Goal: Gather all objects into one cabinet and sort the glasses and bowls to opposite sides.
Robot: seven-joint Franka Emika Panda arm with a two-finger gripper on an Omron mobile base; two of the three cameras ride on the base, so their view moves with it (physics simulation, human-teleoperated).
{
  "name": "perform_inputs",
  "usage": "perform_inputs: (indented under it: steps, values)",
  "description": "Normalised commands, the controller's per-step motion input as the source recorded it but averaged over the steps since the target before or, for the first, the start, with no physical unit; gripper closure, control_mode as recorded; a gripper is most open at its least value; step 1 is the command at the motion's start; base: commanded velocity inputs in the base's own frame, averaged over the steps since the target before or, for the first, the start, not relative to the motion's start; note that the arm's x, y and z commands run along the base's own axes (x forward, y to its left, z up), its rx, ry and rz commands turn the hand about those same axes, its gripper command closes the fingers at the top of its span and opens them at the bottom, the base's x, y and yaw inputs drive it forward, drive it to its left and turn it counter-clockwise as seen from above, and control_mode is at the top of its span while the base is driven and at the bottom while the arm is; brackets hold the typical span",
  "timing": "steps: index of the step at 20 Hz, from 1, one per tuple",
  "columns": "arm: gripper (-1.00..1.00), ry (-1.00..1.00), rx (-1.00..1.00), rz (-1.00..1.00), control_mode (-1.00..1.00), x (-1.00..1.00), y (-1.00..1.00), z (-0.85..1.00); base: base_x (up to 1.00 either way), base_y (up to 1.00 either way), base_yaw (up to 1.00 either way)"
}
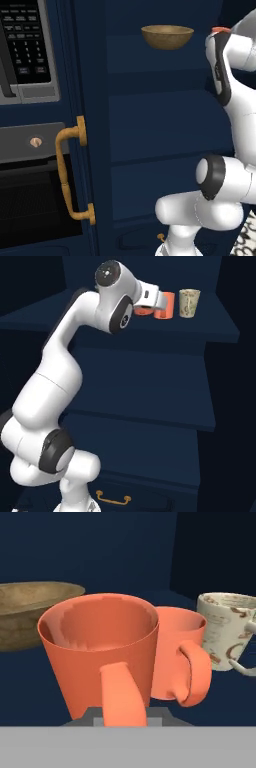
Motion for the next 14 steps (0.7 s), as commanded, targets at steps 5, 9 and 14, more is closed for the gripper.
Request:
perform_inputs:
  steps: [5, 9, 14]
  values:
    - [1.00, 0.06, 0.00, 0.08, -1.00, -0.98, -0.03, 0.36, 0.00, 0.00, 0.00]
    - [1.00, 0.16, 0.00, 0.06, -1.00, -0.66, 0.00, 0.01, 0.00, 0.00, 0.00]
    - [1.00, 0.10, -0.01, 0.01, -1.00, -0.51, 0.00, 0.00, 0.00, 0.00, 0.00]
